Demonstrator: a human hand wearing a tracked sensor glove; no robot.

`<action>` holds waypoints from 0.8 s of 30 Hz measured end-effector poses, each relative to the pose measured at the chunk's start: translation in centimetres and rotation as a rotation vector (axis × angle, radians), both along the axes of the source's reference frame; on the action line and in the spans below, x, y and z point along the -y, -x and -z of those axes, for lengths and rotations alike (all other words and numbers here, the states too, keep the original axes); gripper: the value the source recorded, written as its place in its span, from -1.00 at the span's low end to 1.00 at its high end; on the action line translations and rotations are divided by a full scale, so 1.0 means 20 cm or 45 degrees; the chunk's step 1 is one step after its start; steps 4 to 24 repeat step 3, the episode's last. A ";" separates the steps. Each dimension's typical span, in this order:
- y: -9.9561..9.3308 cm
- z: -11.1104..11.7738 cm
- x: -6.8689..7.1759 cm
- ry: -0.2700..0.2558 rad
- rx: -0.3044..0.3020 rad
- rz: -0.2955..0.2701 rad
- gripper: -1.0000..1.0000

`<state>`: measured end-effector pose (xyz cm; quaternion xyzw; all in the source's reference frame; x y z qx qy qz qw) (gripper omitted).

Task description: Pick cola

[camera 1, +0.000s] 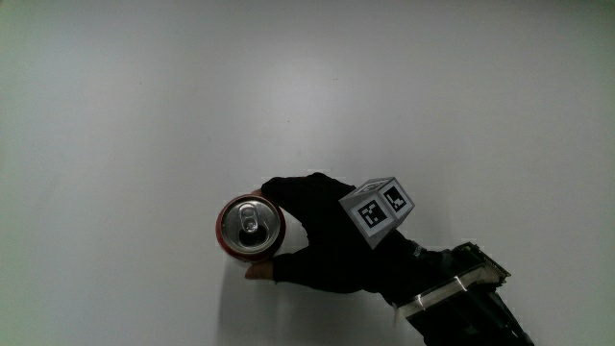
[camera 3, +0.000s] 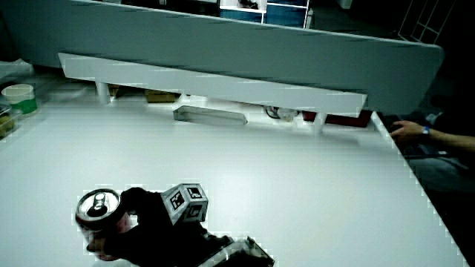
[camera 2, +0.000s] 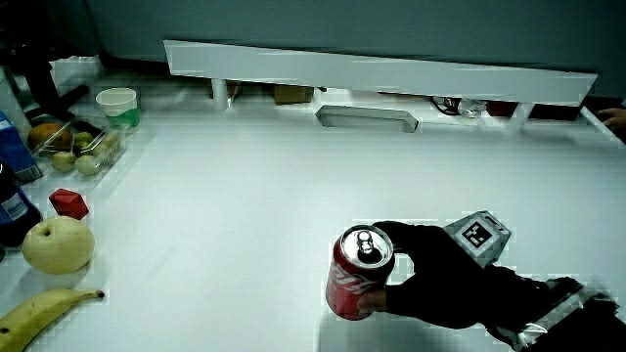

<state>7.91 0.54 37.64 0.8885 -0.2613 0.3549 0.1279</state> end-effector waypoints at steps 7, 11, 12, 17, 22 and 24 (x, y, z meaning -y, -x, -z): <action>-0.02 0.06 0.05 -0.035 0.002 -0.026 1.00; -0.02 0.06 0.05 -0.035 0.002 -0.026 1.00; -0.02 0.06 0.05 -0.035 0.002 -0.026 1.00; -0.02 0.06 0.05 -0.035 0.002 -0.026 1.00; -0.02 0.06 0.05 -0.035 0.002 -0.026 1.00; -0.02 0.06 0.05 -0.035 0.002 -0.026 1.00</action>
